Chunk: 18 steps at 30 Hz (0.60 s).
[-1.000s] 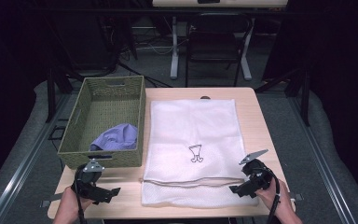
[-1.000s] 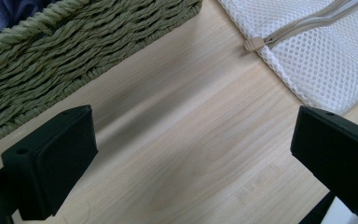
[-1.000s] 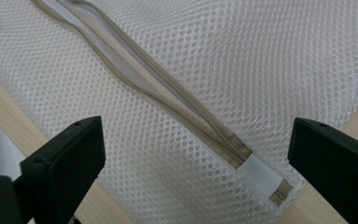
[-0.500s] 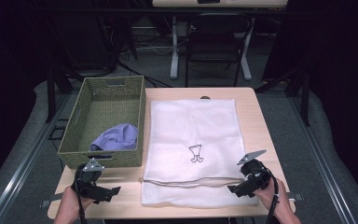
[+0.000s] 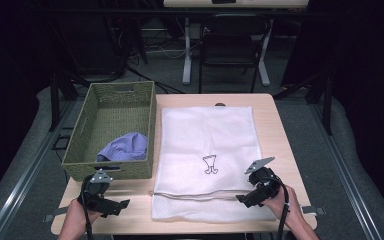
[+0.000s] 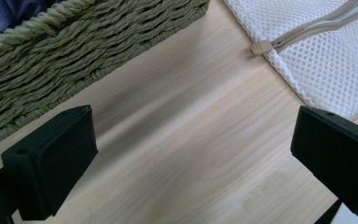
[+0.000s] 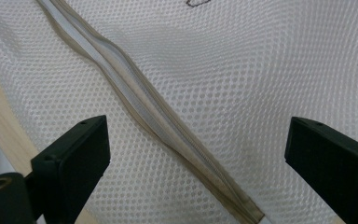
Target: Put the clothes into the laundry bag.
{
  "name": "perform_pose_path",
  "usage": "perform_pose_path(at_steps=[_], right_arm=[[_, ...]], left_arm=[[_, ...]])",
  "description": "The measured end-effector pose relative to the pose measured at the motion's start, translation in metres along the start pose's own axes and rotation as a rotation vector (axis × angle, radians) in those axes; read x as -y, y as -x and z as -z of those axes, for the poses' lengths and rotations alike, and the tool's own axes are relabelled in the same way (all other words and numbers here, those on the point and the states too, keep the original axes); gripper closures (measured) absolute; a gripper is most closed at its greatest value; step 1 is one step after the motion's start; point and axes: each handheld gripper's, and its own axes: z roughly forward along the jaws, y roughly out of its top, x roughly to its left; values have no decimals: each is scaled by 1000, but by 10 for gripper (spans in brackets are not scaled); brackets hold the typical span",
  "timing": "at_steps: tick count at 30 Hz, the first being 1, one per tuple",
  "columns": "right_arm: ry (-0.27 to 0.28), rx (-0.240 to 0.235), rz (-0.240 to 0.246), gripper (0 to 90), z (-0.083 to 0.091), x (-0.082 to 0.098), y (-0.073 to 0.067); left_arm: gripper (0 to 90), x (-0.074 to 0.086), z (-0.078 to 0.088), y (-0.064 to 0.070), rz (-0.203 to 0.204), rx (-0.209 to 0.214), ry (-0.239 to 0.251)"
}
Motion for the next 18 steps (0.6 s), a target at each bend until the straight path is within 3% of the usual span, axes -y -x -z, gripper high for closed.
perform_pose_path(at_steps=[9,18], right_arm=[[-22,2,79,109,-13,-14,-4],[-45,0,133,116,-25,-29,-11]], left_arm=[[1,-4,-1,7,-29,-8,1],[1,-5,-3,6,-39,1,-5]])
